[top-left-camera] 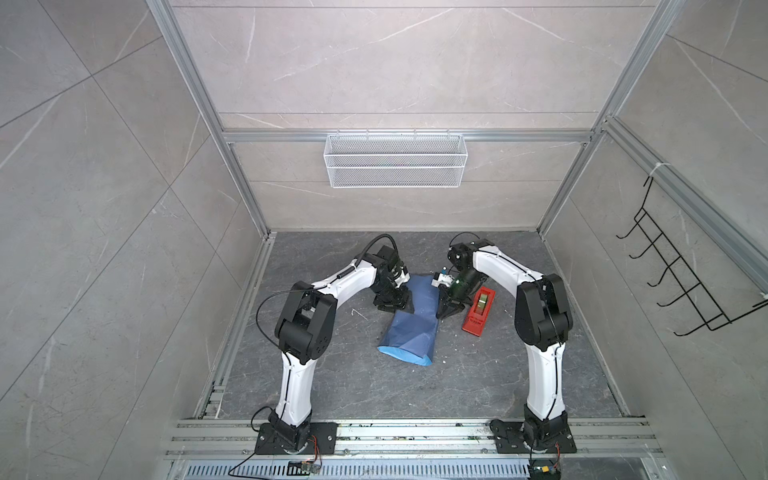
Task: Wrap a gift box in wrapping paper
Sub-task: Wrap the gift box with the wrapping paper.
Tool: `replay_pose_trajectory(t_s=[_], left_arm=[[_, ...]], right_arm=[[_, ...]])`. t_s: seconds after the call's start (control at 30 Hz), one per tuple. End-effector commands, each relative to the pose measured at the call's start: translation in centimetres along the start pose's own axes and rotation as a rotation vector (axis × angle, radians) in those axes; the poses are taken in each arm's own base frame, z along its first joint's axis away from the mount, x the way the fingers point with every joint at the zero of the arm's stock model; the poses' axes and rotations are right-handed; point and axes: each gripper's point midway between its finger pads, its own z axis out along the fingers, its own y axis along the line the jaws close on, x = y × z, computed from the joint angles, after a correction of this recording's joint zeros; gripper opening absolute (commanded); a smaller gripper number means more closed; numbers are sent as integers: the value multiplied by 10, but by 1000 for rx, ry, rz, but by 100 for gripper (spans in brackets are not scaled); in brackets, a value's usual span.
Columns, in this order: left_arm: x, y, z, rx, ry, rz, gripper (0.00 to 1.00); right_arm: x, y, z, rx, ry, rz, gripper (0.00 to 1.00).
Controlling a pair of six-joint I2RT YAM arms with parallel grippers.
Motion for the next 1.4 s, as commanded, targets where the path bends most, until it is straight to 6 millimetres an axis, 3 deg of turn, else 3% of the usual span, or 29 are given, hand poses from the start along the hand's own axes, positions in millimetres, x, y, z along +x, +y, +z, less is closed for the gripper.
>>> replay_pose_trajectory(t_s=[0.0, 0.37, 0.5, 1.03, 1.1, 1.2, 1.37], left_arm=[[23, 19, 28, -116, 89, 5, 62], [26, 21, 34, -112, 103, -6, 62], [23, 20, 30, -116, 95, 1, 62], [26, 21, 32, -118, 98, -2, 62], [27, 23, 35, -116, 107, -9, 62], [24, 21, 31, -120, 96, -1, 62], [27, 22, 35, -116, 106, -6, 62]], right_arm=[[-8, -4, -3, 22, -24, -5, 19], [-7, 0, -5, 13, -41, -21, 22], [-6, 4, -8, 3, -51, -27, 27], [-21, -17, 0, 88, -82, 23, 33], [-23, -19, 0, 99, -86, 27, 31], [-26, -17, 4, 75, -83, 38, 18], [-26, -25, 10, 92, -61, 48, 21]])
